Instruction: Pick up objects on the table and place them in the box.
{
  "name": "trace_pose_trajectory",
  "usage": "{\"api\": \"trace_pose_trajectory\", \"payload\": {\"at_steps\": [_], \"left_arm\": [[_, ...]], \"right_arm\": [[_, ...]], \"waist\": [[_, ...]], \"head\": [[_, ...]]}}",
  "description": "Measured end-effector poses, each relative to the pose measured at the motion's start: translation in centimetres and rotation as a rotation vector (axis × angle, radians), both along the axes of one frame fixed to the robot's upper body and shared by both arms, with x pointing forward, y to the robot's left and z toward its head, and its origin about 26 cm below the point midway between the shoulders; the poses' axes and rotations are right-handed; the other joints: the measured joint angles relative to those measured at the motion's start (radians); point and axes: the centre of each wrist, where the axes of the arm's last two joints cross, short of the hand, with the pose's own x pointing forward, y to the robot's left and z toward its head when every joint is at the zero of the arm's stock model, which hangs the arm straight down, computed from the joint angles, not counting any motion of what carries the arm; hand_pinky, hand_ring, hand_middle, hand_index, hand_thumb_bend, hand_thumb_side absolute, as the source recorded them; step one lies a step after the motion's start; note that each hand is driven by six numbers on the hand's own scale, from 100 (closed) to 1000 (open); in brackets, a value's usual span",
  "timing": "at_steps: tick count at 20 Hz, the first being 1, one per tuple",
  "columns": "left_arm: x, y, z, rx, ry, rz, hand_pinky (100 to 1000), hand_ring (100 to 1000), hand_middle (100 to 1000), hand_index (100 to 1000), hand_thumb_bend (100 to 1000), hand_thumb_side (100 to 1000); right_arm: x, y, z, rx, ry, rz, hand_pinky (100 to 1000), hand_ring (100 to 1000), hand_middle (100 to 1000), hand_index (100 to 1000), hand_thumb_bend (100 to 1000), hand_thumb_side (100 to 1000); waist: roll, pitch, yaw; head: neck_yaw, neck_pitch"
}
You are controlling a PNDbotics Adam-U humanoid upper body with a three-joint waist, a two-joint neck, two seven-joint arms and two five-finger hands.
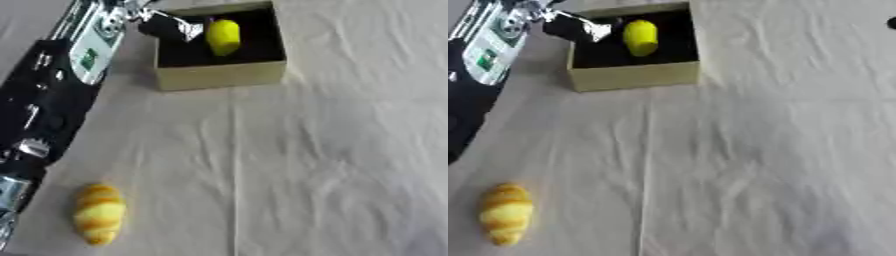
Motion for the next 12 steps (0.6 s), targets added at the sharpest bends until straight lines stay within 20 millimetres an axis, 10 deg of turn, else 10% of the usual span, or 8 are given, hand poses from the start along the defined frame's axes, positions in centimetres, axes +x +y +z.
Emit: {"api": "trace_pose_trajectory", "payload": {"at_steps": [8,12], "left_arm": [[-12.1,4.8,0.9,0.033,-0.005,-0.188,834,881,805,889,290,415],[-14.3,7.5,-1.8,0.094,0.082,-0.205,834,877,800,892,318,470]], "right_arm": [[-0.2,-0.7,-0.1,-0.017,-0.005,-0.044,847,648,679,772,100,607],[-0.2,-0.9,0.1,-0.020,-0.013,-0.053,847,648,678,772,100,606]], "waist": [[0.013,-0.008,0.036],[0.008,-0.010,0.050]], "head": [[-0.045,0.012],[-0.055,0.012]]}}
